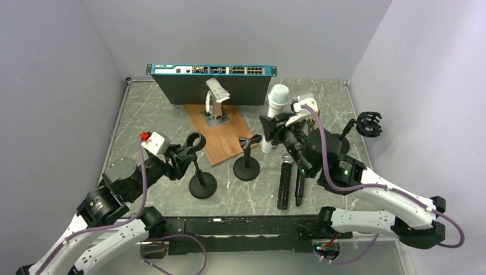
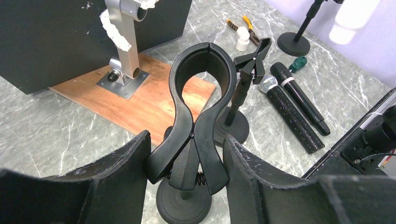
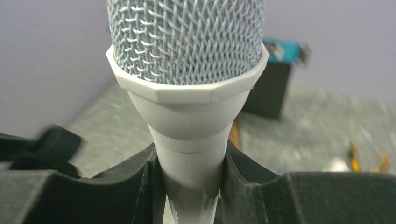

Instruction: Remove the microphone from the stand

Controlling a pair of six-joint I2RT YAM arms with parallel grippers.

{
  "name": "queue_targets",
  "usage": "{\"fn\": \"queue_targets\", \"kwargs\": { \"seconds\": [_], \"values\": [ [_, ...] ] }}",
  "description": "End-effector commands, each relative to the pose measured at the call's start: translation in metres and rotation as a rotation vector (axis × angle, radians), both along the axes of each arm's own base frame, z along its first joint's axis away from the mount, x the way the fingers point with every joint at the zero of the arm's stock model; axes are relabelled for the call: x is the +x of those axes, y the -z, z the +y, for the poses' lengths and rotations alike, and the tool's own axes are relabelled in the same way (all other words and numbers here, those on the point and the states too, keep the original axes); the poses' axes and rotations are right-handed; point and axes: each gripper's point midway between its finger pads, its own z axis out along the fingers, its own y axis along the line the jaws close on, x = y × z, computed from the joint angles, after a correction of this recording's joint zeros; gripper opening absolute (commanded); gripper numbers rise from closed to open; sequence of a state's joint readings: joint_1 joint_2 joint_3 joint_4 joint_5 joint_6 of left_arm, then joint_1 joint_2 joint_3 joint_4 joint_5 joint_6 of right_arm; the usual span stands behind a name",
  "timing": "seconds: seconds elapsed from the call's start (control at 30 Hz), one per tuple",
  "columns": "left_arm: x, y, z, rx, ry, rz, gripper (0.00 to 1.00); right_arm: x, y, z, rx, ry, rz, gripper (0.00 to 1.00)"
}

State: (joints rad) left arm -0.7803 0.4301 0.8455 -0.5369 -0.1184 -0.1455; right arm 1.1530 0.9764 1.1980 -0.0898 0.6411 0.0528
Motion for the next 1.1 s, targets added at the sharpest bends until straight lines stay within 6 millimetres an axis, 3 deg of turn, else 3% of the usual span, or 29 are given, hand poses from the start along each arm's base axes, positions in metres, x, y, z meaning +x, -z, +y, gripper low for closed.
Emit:
{"fn": "queue_targets", "kwargs": {
  "seconds": [0.0, 0.17, 0.27, 0.37, 0.47, 0.57, 0.67, 0.77, 0.93, 1.07],
  "values": [
    [-0.013, 0.023, -0.006, 0.029, 0.048, 0.126, 0.34, 0.001, 0.092, -0.072, -0.027, 0.269, 0.295, 0.00],
    [-0.018, 0.014, -0.006, 0.004, 0.068, 0.119, 0.62, -0.022, 0.163, -0.078, -0.013, 0.255, 0.541, 0.00],
    [-0.018, 0.004, -0.004, 0.000, 0.064, 0.106, 0.69, -0.028, 0.184, -0.074, 0.001, 0.260, 0.643, 0.00],
    [-0.019, -0.006, -0.003, -0.001, 0.063, 0.104, 0.88, -0.030, 0.203, -0.064, 0.036, 0.244, 0.738, 0.00],
    [-0.021, -0.016, -0.002, -0.013, 0.066, 0.096, 0.98, -0.028, 0.234, -0.059, 0.047, 0.260, 0.868, 0.00],
    [-0.022, -0.026, 0.002, -0.033, 0.053, 0.083, 0.99, -0.032, 0.268, -0.055, 0.059, 0.255, 1.001, 0.00],
    [-0.021, -0.038, 0.008, -0.040, 0.024, 0.067, 0.99, -0.037, 0.292, -0.042, 0.099, 0.182, 1.108, 0.00],
    [-0.019, -0.049, 0.014, -0.036, -0.011, 0.074, 0.99, -0.038, 0.316, -0.041, 0.091, 0.198, 1.200, 0.00],
    [-0.018, -0.065, 0.018, -0.044, -0.038, 0.092, 0.96, -0.032, 0.337, -0.037, 0.084, 0.222, 1.247, 0.00],
    [-0.016, -0.073, 0.017, -0.039, -0.041, 0.089, 0.83, -0.026, 0.356, -0.038, 0.074, 0.286, 1.280, 0.00]
  ]
}}
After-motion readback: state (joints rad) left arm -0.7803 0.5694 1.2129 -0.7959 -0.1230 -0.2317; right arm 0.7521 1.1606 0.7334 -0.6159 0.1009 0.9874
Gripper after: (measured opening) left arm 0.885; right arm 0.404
